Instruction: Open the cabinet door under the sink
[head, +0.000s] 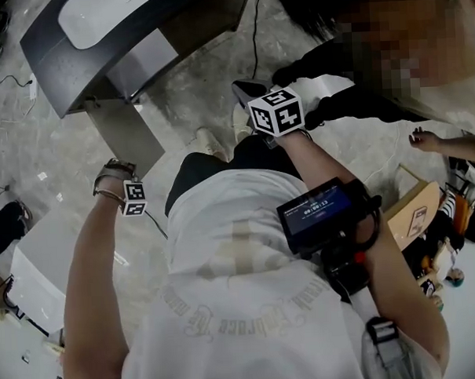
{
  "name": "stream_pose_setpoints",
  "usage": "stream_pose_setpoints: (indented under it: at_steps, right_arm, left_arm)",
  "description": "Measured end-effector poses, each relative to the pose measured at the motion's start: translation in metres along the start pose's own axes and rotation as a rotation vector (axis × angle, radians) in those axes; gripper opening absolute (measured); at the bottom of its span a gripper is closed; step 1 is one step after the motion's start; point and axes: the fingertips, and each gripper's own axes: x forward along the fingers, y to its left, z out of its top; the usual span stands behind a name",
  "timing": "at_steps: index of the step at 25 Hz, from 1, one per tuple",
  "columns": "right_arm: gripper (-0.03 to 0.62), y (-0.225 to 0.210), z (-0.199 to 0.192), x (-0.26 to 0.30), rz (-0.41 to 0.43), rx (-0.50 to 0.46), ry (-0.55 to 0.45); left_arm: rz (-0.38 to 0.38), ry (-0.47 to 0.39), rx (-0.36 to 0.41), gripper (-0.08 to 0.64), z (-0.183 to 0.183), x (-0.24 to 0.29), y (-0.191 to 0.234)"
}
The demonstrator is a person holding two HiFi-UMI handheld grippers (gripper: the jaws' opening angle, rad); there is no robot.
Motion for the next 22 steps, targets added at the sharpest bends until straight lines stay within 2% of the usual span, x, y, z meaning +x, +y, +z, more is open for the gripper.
stream_pose_setpoints:
  at_steps: [1,3,7,10,15,19,22]
  right_arm:
    - [0.014,0.0,0.001,-0.001,-0.002,0.002,-0.004]
    - [0.014,0.001,0.004,-0.002,-0.003,0.007,-0.012]
    - [0.014,0.005,0.008,-0.002,-0.003,0.017,-0.023]
    - [0.014,0.005,0.009,-0.004,-0.01,0.019,-0.026]
    - [0.014,-0.002,0.019,-0.007,-0.028,0.039,-0.047]
    - [0.014,-0.005,0.029,-0.009,-0.037,0.052,-0.068]
    - [0.014,-0.008,0.039,-0.009,-0.042,0.055,-0.09]
  left_arm:
    - [-0.013,-0.01,-0.023,0.149,0.0,-0.001,-0.003]
    - [-0.045,-0.051,-0.115,0.16,0.0,-0.004,-0.003]
    - [-0.094,-0.164,-0.384,0.183,-0.002,-0.018,0.005]
    - [-0.063,-0.222,-0.564,0.183,-0.012,-0.029,0.02]
    - [-0.009,-0.29,-0.717,0.183,-0.027,-0.052,0.036]
    - [0.039,-0.42,-0.917,0.173,-0.025,-0.08,0.062]
    - [0.092,-0.53,-1.056,0.108,-0.019,-0.104,0.091]
